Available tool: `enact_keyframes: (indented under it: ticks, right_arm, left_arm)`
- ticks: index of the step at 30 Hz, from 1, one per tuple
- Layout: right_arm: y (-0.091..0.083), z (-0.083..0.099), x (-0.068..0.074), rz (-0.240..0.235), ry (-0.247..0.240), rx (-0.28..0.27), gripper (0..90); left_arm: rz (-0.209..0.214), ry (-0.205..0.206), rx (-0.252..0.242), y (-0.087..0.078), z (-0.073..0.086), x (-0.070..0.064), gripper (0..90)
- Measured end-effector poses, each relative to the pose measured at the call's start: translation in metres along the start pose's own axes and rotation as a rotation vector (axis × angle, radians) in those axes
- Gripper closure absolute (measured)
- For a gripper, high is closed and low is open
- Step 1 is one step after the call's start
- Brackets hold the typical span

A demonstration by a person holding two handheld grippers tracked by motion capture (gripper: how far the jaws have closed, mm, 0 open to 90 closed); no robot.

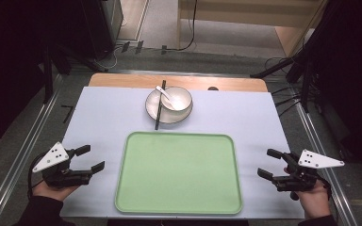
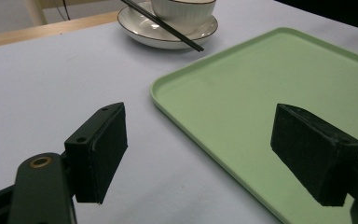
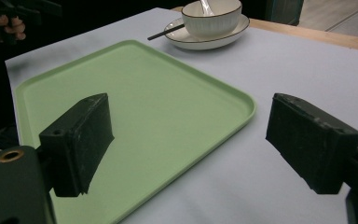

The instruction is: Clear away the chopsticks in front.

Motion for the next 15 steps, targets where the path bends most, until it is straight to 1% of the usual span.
enact_keyframes:
  ticks: [2, 3, 15]
  right_arm:
    - [0.0001, 0.0003, 0.0004, -0.001, 0.001, 0.002, 14.9]
    - [-0.0002, 0.0003, 0.0003, -0.001, 0.001, 0.002, 14.9]
    - [0.0, 0.0001, 0.0005, -0.001, -0.003, 0.001, 14.9]
  left_arm:
    - [0.001, 0.003, -0.001, -0.0002, -0.0003, 0.0, 18.8]
    - [-0.006, 0.009, -0.002, -0.0003, -0.0006, 0.0004, 18.8]
    - [-0.001, 0.009, -0.017, -0.0016, -0.0023, -0.0004, 18.9]
Point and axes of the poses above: each handheld gripper's, and its own axes: y roughly forward along the jaws, z roughly out of its underside, x roughly to its left, the point moved 8 cm from there along y, roughly forward along the jaws, and after that the axes turned 8 degrees about -y, right-handed, at the moved point
